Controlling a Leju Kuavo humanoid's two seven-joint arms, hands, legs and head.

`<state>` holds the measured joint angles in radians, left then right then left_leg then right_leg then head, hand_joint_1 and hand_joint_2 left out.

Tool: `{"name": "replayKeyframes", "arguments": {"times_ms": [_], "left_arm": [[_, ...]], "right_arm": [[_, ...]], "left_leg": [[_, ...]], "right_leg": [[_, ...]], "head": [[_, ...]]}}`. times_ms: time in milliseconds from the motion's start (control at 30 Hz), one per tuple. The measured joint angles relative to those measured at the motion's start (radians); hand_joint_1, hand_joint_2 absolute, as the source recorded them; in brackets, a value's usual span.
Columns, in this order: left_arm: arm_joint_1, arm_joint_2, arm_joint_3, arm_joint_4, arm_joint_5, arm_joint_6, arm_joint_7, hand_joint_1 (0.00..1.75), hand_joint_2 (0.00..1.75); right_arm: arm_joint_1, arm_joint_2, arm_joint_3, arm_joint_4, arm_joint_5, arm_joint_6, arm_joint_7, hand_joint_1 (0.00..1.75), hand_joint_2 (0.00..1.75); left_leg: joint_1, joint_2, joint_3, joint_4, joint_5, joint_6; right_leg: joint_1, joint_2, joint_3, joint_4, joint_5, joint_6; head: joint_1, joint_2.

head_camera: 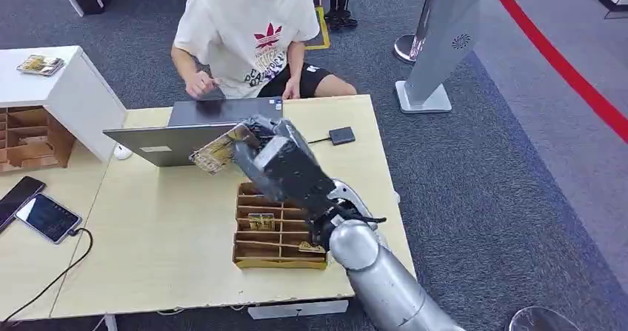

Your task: Pass the card to the sensor for recognition and then transmit it.

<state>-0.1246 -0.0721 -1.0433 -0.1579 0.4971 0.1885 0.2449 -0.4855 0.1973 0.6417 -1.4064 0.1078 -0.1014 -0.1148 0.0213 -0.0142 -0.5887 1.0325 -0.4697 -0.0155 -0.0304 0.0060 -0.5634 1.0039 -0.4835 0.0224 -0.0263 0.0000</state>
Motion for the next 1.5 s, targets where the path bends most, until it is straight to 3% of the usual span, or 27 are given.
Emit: {"name": "replayKeyframes", "arguments": {"times_ms": [200,267,433,733,1133,1500], "left_arm": [[0.008,0.002,0.018,0.000,0.018,0.007,-0.010,0.00,0.00],[0.016,0.003,0.025,0.000,0.034,0.009,-0.021,0.00,0.00],[0.034,0.006,0.052,0.000,0.063,0.013,-0.041,0.00,0.00],[0.039,0.009,0.078,0.000,0.087,0.015,-0.040,0.00,0.00],[0.046,0.012,0.105,0.000,0.116,0.015,-0.042,0.00,0.00],[0.051,0.018,0.117,0.000,0.128,0.006,-0.048,0.00,0.00]], "right_arm": [[0.045,-0.059,-0.039,-0.091,-0.112,0.042,-0.015,1.75,1.75],[0.066,-0.102,-0.049,-0.110,-0.135,0.065,-0.029,1.75,1.75],[0.127,-0.230,-0.070,-0.117,-0.083,0.086,-0.034,1.75,1.75],[0.200,-0.375,-0.079,-0.088,-0.078,0.167,-0.026,1.75,1.75],[0.321,-0.499,-0.141,-0.102,-0.097,0.147,-0.038,1.75,1.75],[0.361,-0.596,-0.193,-0.170,0.121,0.143,-0.001,1.75,1.75]], "left_leg": [[0.000,0.000,0.000,0.000,0.000,0.000],[0.000,0.000,0.001,0.000,0.000,0.000],[0.000,0.000,0.000,0.000,0.000,0.001],[0.000,-0.001,0.000,0.000,-0.001,0.000],[0.000,-0.001,-0.001,0.000,-0.001,0.001],[0.000,0.000,0.000,0.000,-0.001,0.001]], "right_leg": [[0.000,0.000,0.000,0.000,0.000,0.000],[0.000,0.000,0.001,0.000,0.000,0.000],[0.000,0.000,0.001,0.000,0.000,0.000],[0.000,-0.001,0.000,0.000,0.000,0.000],[0.000,-0.001,0.000,0.000,0.000,0.001],[0.000,-0.001,0.000,0.000,0.000,0.001]], "head": [[0.000,0.000],[-0.001,0.000],[0.000,0.000],[0.000,0.000],[0.000,0.000],[-0.001,0.000]]}}
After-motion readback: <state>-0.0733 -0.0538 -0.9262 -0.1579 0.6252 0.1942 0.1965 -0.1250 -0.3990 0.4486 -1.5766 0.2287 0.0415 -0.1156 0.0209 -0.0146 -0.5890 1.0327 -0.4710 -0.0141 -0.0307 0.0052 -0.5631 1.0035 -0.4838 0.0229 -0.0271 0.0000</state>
